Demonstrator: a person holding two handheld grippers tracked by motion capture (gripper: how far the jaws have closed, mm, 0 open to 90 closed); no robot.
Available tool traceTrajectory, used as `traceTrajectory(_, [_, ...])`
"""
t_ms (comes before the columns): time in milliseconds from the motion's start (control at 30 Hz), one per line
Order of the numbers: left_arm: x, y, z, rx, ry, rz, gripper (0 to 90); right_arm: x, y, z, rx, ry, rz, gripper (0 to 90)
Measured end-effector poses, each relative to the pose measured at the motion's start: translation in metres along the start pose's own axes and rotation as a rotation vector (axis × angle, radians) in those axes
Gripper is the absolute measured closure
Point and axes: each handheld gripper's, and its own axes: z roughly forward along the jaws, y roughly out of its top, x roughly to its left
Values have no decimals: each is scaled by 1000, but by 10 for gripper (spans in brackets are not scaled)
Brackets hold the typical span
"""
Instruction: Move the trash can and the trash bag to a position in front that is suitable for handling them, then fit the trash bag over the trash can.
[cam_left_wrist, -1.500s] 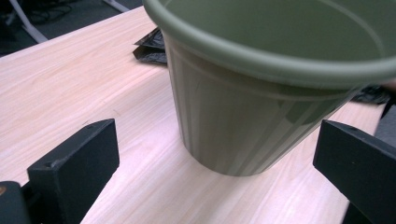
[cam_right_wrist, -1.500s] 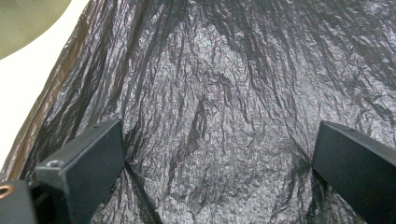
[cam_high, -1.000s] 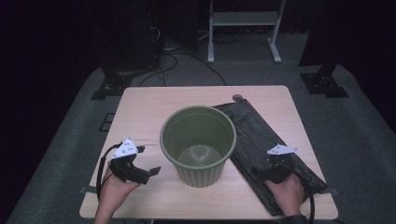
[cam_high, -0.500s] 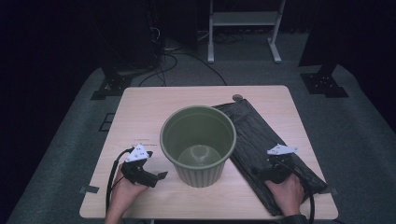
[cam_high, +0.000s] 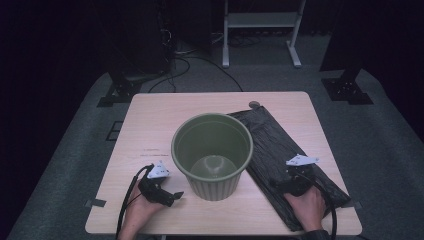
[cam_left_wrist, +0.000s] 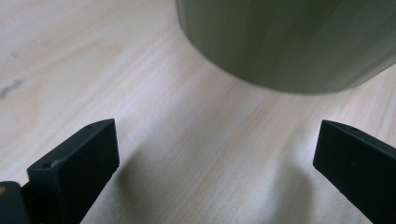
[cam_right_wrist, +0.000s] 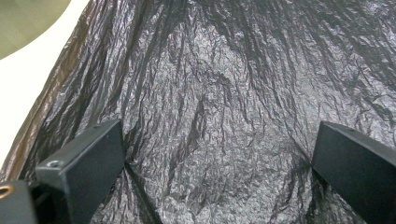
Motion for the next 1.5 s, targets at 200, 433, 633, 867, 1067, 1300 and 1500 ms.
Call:
traceTrajectory(200, [0, -1, 1, -9, 8, 18, 0, 0, 0, 0, 0, 0, 0, 10])
traceTrajectory(433, [0, -1, 1, -9, 8, 17, 0, 3, -1, -1, 0, 0, 0, 9])
traceTrajectory(633, [0, -1, 1, -9, 9, 18, 0, 19, -3, -2, 2, 1, -2, 2])
traceTrajectory(867, [0, -1, 1, -9, 9, 17, 0, 54, -8, -6, 1, 16, -13, 2])
traceTrajectory(1067, [0, -1, 1, -9, 9, 17, 0, 58, -4, -11, 12, 24, -21, 3])
traceTrajectory(1300, [0, -1, 1, -9, 9, 17, 0, 43, 11, -23, -6, 36, -33, 4])
traceTrajectory(1500, [0, -1, 1, -9, 9, 17, 0, 19, 31, -32, -17, 52, -40, 4])
